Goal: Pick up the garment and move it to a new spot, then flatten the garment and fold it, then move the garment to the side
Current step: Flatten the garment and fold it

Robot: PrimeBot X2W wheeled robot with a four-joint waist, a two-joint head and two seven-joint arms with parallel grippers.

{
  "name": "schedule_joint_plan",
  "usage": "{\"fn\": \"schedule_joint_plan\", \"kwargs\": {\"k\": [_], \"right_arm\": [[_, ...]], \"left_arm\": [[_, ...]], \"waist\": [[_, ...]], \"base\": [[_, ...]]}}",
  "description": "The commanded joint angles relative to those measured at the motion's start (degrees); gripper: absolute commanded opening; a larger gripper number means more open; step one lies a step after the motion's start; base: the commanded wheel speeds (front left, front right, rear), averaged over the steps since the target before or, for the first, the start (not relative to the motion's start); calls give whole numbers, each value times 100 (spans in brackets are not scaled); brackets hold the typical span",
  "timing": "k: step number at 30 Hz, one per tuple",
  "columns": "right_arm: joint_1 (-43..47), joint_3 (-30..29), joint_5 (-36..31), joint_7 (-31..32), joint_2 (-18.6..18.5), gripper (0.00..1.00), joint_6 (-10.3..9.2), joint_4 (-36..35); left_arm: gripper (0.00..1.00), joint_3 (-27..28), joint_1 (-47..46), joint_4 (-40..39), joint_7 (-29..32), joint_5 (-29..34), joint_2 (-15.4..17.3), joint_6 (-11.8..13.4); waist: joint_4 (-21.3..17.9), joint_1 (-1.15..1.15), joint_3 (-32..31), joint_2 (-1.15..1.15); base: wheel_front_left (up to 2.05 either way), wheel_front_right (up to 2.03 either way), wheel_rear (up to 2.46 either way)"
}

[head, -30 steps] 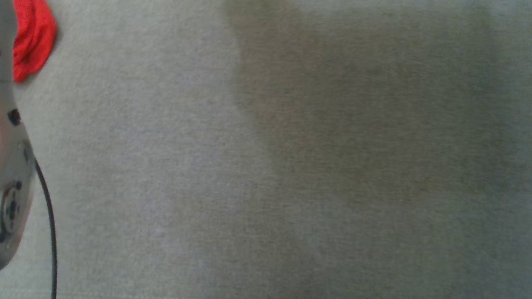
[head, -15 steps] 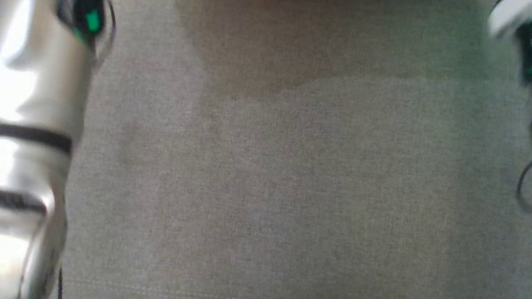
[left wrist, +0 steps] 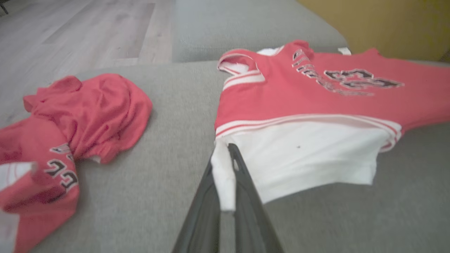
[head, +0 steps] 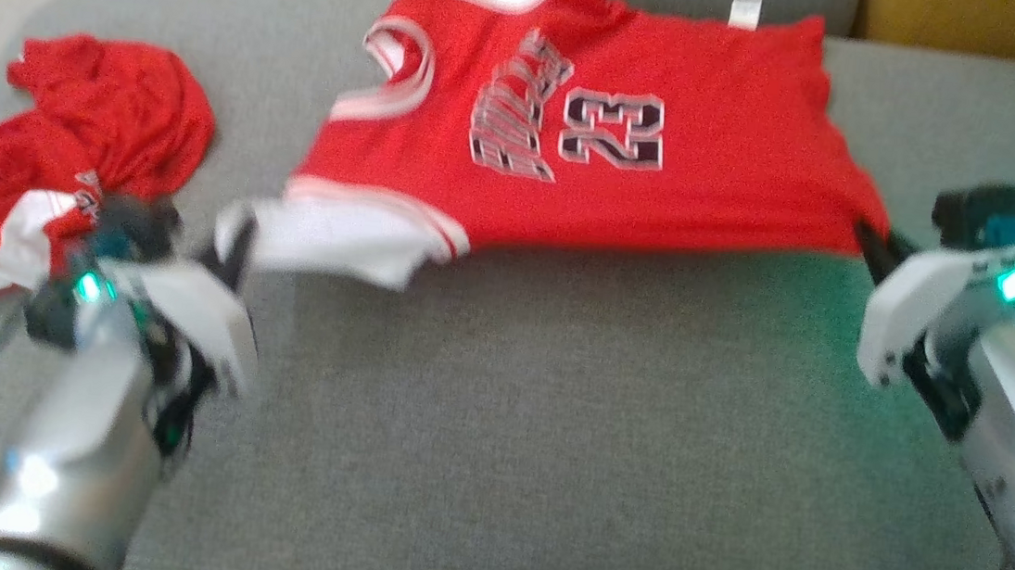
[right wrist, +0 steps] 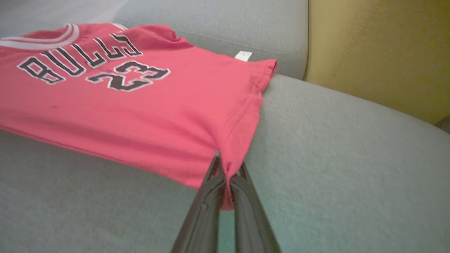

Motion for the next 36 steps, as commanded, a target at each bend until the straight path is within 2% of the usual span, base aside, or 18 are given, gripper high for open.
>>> {"fn": "schedule_joint_plan", "kwargs": {"k": [1, 5, 12, 27, 36], "right_arm": [[153, 226, 162, 112, -289, 0, 21, -181], [539, 655, 483, 410, -601, 0, 21, -346], [1015, 1338, 1173, 1050, -1071, 0, 21, -949], [1516, 2405, 2543, 2488, -2247, 0, 21, -2425], [1695, 2651, 3118, 3139, -2653, 0, 21, -2966]], "left_arm": [[0, -59, 117, -361, 102, -102, 424, 12], [0, -427, 762, -876, 398, -377, 728, 11], [0, -659, 1619, -1825, 977, -833, 1238, 11], [0, -562, 3022, -3861, 2388, -1752, 2126, 118], [0, -469, 3571, -4962, 3245, -2363, 2618, 272]], "waist": [[22, 0, -328, 0], [37, 0, -630, 0], [-2, 0, -980, 0], [-103, 0, -1272, 0], [-138, 0, -1293, 0]], "base": [[0, 0, 0], [0, 0, 0], [0, 0, 0], [0, 0, 0], [0, 0, 0]]}}
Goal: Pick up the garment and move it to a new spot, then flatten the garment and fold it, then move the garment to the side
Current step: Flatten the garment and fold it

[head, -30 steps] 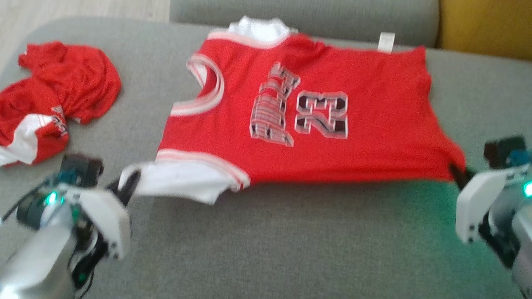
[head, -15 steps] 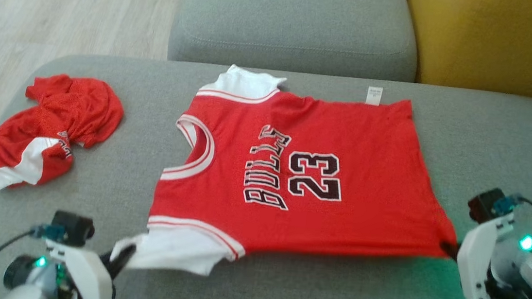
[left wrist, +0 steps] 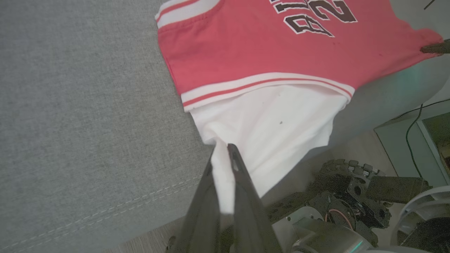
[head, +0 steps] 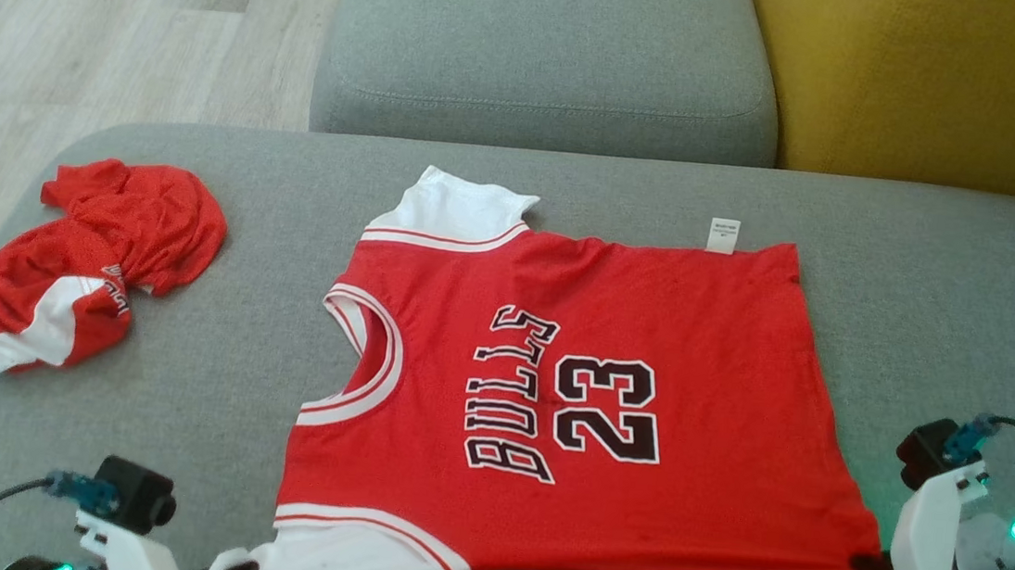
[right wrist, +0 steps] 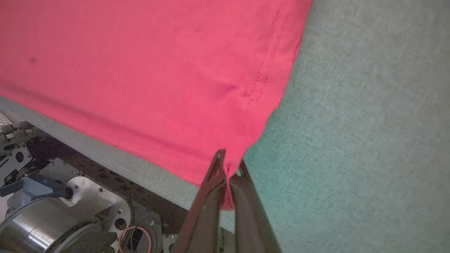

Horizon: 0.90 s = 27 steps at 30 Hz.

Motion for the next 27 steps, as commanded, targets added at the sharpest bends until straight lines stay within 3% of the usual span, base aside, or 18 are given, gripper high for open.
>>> {"fn": "schedule_joint_plan", "kwargs": {"k": [1, 10, 17, 27], "right_arm": [[-15, -63, 45, 38, -319, 0, 18, -71], [-344, -212, -54, -36, -271, 0, 18, -146], [-844, -403, -366, -277, 35, 0, 18, 106], [-1344, -394, -724, -451, 525, 0, 18, 566]], "left_arm": [[0, 377, -299, -218, 3, -6, 309, 72], [0, 628, -705, -574, -90, 96, 321, 338], [0, 633, -1457, -408, 6, 208, 131, 315], [0, 477, -2555, 500, -72, 423, -409, 183]], "waist": [[-7, 1, 10, 0], [-45, 1, 149, 0], [-113, 1, 390, 0], [-263, 1, 808, 0]], "base": [[0, 0, 0], [0, 0, 0], [0, 0, 0], [0, 0, 0]]}}
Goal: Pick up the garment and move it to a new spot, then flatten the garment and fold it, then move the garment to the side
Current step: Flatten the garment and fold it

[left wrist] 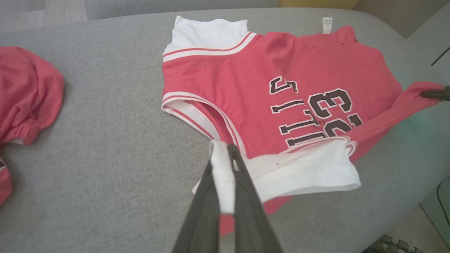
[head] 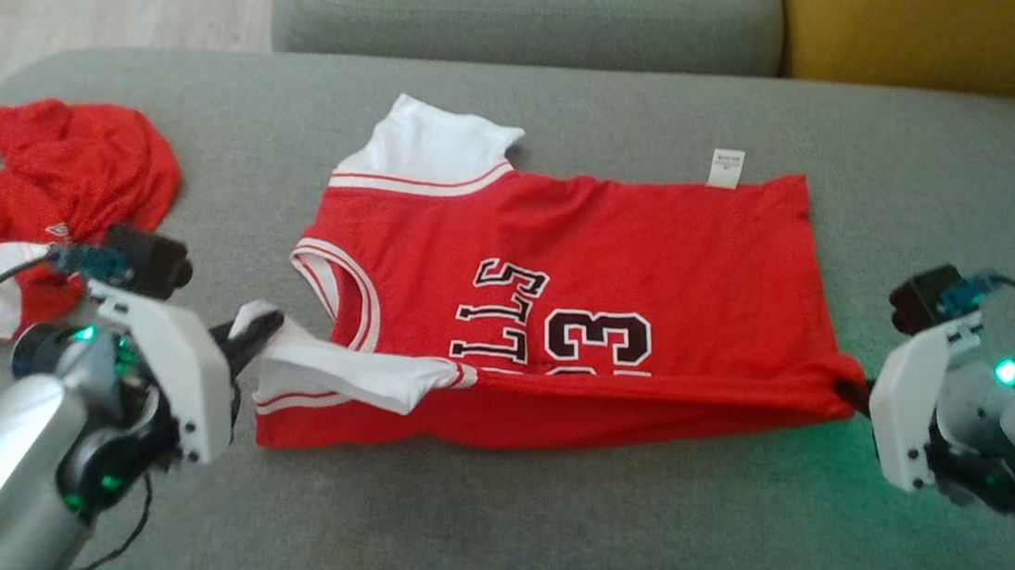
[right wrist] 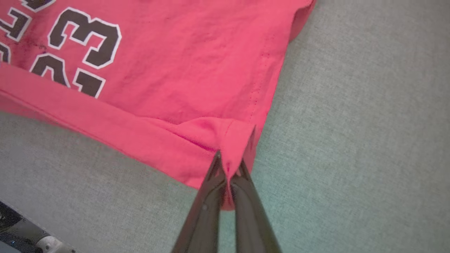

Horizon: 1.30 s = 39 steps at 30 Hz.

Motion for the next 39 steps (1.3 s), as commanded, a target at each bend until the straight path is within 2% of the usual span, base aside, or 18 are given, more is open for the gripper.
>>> {"fn": "schedule_joint_plan", "kwargs": {"k": [1, 8, 9, 10, 11, 12, 18, 22, 23, 28, 30, 33, 35, 39], "right_arm": [[-234, -54, -68, -85, -41, 0, 18, -3], [-610, -9, -230, -254, 301, 0, 18, 346], [-668, -37, -281, -375, 343, 83, 18, 414], [-710, -88, -305, -483, 398, 100, 18, 518], [-742, -127, -325, -582, 459, 100, 18, 610], [-765, -163, -340, -675, 517, 100, 18, 696], [-816, -515, -438, -1523, 786, 100, 18, 1209], [-728, -892, -484, -2469, 975, 100, 18, 1450], [-624, -1104, -469, -2963, 1086, 100, 18, 1512], [-210, -1581, -508, -4007, 1318, 100, 18, 1553], [-15, -1805, -622, -4187, 1390, 100, 18, 1510], [340, -2355, -843, -4260, 1535, 100, 18, 1266], [691, -2923, -1057, -4264, 1652, 100, 18, 817], [1586, -3962, -1814, -4266, 1916, 100, 18, -45]], "left_arm": [[0, 262, -527, 14, -68, 61, 103, -38], [0, 22, -1150, 927, -199, 255, -209, -209], [0, 5, -1221, 1051, -236, 272, -252, -221], [0, -1, -1290, 1179, -273, 289, -294, -222], [69, 11, -1359, 1309, -331, 309, -337, -199], [100, 27, -1427, 1432, -413, 335, -381, -174], [100, 339, -1694, 2031, -1229, 360, -671, 136], [100, 766, -1614, 2170, -2112, 178, -929, 403], [100, 988, -1466, 2155, -2550, 45, -1059, 500], [100, 1366, -861, 1891, -3417, -127, -1350, 667], [100, 1507, -538, 1695, -3548, -133, -1481, 751], [100, 1780, 23, 1311, -3615, -159, -1722, 739], [100, 2027, 409, 967, -3621, -33, -1896, 669], [100, 2375, 1142, 663, -3624, 428, -2222, 695]], "waist": [[-68, 0, 136, 0], [-199, 0, 497, 0], [-211, 0, 536, 0], [-220, 0, 569, 0], [-228, 0, 597, 0], [-235, 0, 618, 0], [-230, 0, 648, 0], [-177, 0, 526, 0], [-150, 0, 424, 0], [-43, 0, 79, 0], [-5, 0, -73, 0], [20, 0, -264, 0], [34, 0, -329, 0], [21, 0, -421, 0]], "base": [[0, 0, 0], [0, 0, 0], [0, 0, 0], [0, 0, 0], [0, 0, 0], [0, 0, 0], [0, 0, 0], [0, 0, 0], [0, 0, 0], [0, 0, 0], [0, 0, 0], [0, 0, 0], [0, 0, 0], [0, 0, 0]]}}
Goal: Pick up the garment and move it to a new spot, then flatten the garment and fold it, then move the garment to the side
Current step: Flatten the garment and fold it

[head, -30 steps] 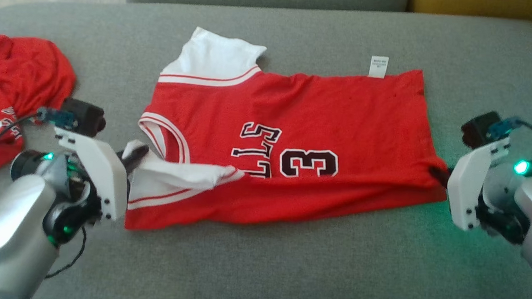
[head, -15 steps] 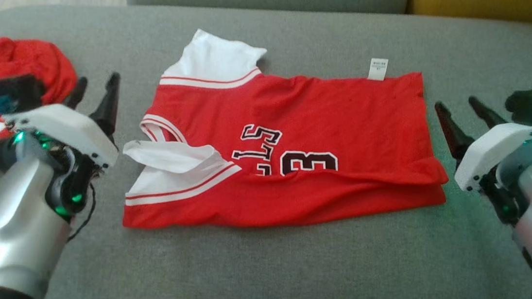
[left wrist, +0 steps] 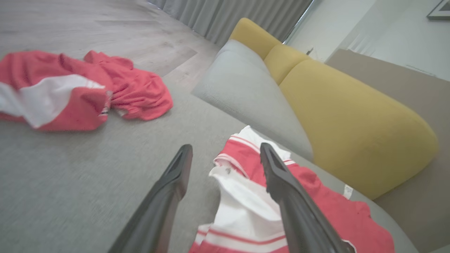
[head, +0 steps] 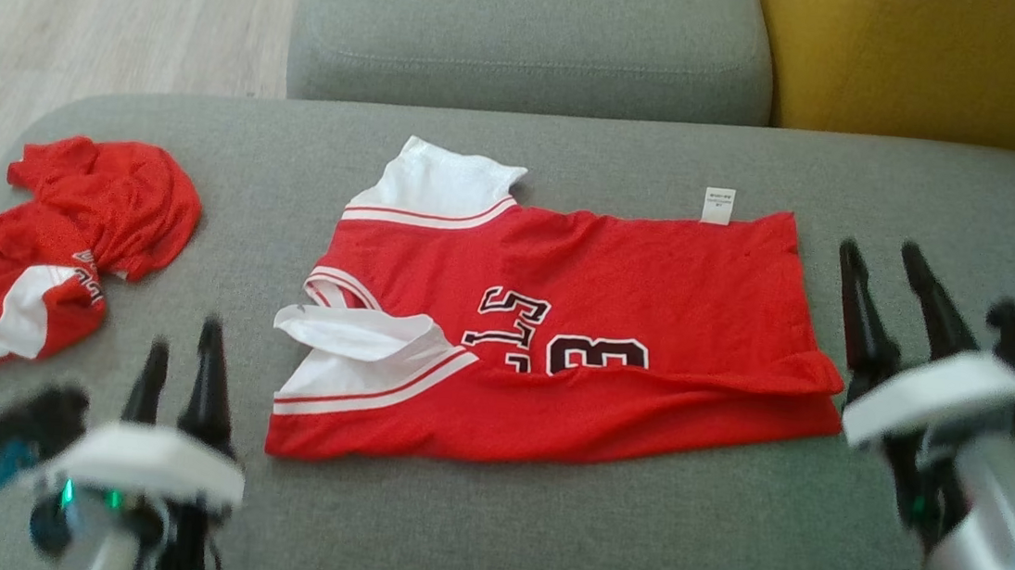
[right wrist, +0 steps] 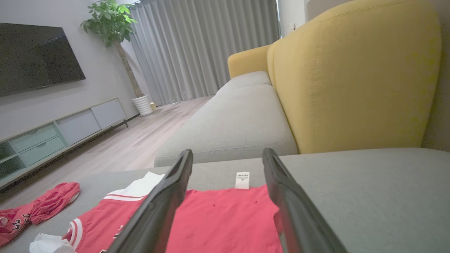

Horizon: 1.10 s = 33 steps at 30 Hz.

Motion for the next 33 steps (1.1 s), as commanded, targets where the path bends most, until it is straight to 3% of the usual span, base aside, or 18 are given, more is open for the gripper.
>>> {"fn": "schedule_joint_plan", "kwargs": {"k": [1, 8, 12, 24, 33], "right_arm": [[125, -51, -137, -77, 25, 100, 19, -204], [1405, -1037, -1654, -74, 730, 100, 19, -1256], [1566, -1166, -1946, 31, 908, 100, 19, -1478], [1735, -1358, -2339, 497, 1162, 100, 19, -2187], [1695, -1370, -2442, 626, 1241, 100, 19, -2441]], "left_arm": [[100, 256, -160, -194, -68, 86, 42, 15], [100, 560, 428, -129, -69, 1006, -267, -3], [100, 588, 417, 19, -69, 1268, -302, -27], [100, 334, -305, 1402, 208, 1778, -160, 37], [100, 107, -874, 2497, 769, 2083, 43, 384]], "waist": [[-5, 0, -25, 0], [-182, 0, -66, 0], [-276, 0, -39, 0], [-618, 0, 262, 0], [-830, 0, 524, 0]], "base": [[0, 0, 0], [0, 0, 0], [0, 0, 0], [0, 0, 0], [0, 0, 0]]}}
